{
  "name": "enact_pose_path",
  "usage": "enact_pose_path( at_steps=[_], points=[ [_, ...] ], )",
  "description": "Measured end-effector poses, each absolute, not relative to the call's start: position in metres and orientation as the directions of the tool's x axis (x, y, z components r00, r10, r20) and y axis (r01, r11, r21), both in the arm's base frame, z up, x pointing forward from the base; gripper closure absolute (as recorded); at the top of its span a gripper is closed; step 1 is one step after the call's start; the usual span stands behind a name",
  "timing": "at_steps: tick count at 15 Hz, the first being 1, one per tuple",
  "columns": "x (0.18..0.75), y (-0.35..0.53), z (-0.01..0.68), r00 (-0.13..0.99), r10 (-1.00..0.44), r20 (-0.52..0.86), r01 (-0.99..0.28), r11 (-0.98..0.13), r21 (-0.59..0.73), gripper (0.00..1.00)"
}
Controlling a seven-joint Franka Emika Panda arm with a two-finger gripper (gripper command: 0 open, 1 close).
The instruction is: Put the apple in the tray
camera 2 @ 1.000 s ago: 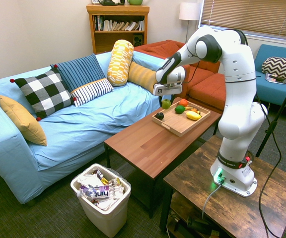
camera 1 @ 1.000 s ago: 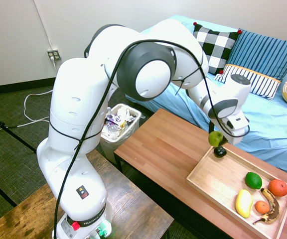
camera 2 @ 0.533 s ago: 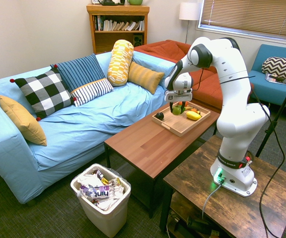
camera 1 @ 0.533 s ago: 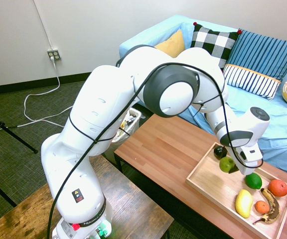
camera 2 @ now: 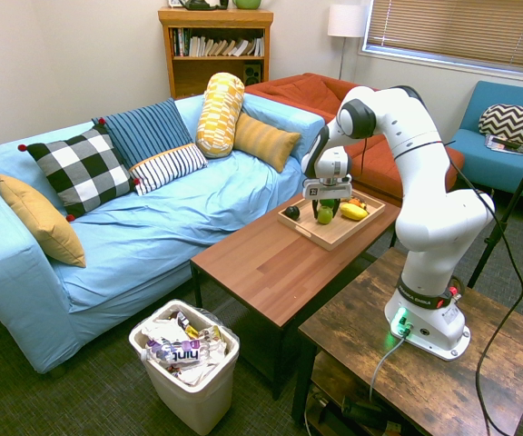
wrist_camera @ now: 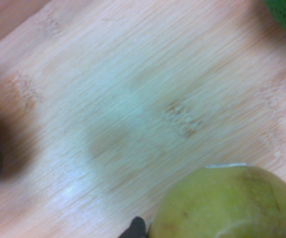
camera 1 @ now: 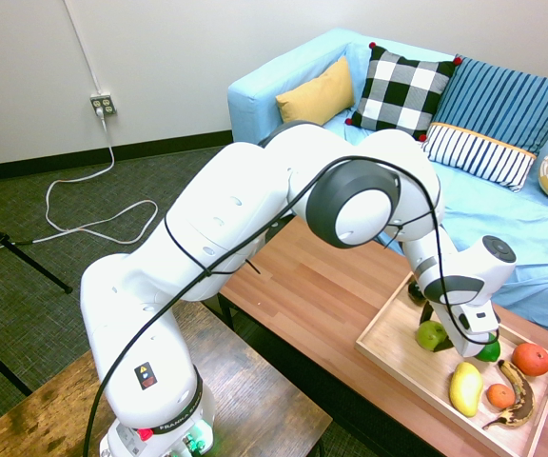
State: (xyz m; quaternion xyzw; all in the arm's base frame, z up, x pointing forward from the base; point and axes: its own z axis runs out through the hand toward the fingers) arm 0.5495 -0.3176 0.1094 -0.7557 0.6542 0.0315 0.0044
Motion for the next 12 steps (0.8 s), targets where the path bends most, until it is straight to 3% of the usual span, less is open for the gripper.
enact_pose_path(
  at_steps=[12],
  points=[
    [0.543,-0.326,0.128,0.162,-0.987,-0.025,-0.987,-0.162,0.003,0.0]
  ],
)
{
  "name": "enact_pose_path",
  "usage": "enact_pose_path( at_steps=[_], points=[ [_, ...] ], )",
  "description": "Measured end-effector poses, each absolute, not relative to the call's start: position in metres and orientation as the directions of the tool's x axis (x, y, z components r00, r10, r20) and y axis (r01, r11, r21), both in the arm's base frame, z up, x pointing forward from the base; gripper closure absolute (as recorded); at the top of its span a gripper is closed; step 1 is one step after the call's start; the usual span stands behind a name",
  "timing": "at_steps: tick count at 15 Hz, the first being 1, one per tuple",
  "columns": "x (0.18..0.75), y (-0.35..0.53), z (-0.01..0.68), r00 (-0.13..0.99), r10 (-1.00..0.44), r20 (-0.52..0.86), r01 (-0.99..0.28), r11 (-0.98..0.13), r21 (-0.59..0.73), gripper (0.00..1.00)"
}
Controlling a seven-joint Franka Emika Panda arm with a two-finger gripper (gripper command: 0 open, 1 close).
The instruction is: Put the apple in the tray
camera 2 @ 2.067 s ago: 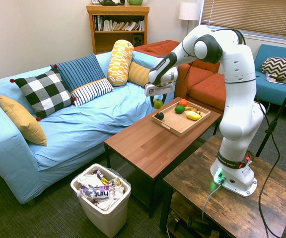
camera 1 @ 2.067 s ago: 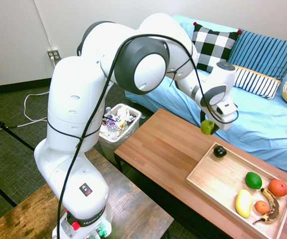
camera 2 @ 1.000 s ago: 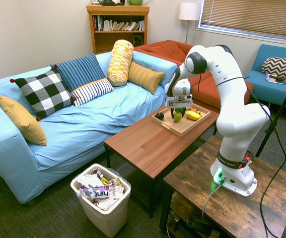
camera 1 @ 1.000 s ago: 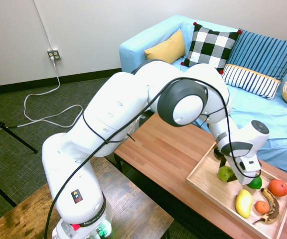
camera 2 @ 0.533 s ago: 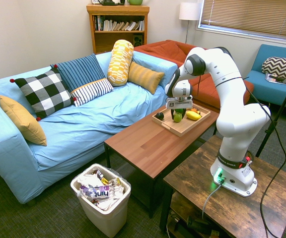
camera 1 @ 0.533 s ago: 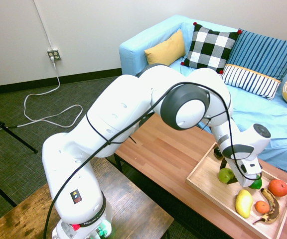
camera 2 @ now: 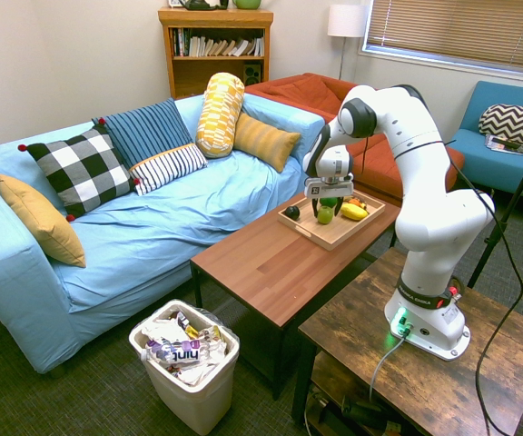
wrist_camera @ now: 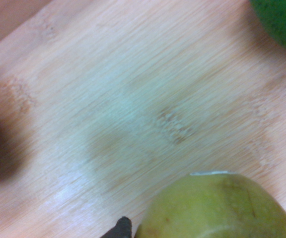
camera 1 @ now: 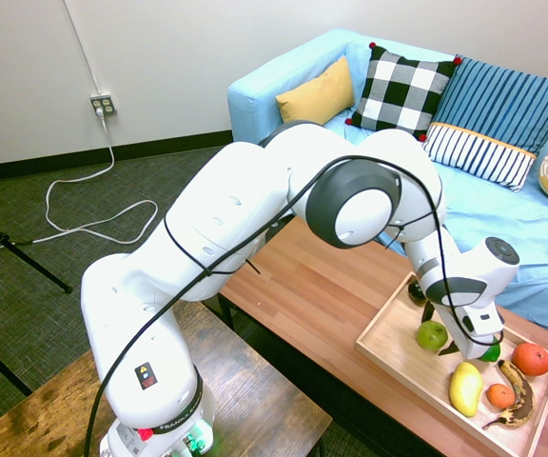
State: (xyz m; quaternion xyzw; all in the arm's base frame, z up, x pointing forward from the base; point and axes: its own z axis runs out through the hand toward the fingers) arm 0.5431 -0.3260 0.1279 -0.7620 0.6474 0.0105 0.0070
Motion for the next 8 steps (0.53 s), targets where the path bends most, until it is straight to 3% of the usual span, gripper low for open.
enact_pose_path(
  at_steps=[8],
  points=[
    [0.498,-0.315,0.217,0.164,-0.986,0.004,-0.983,-0.164,-0.087,0.0]
  ],
)
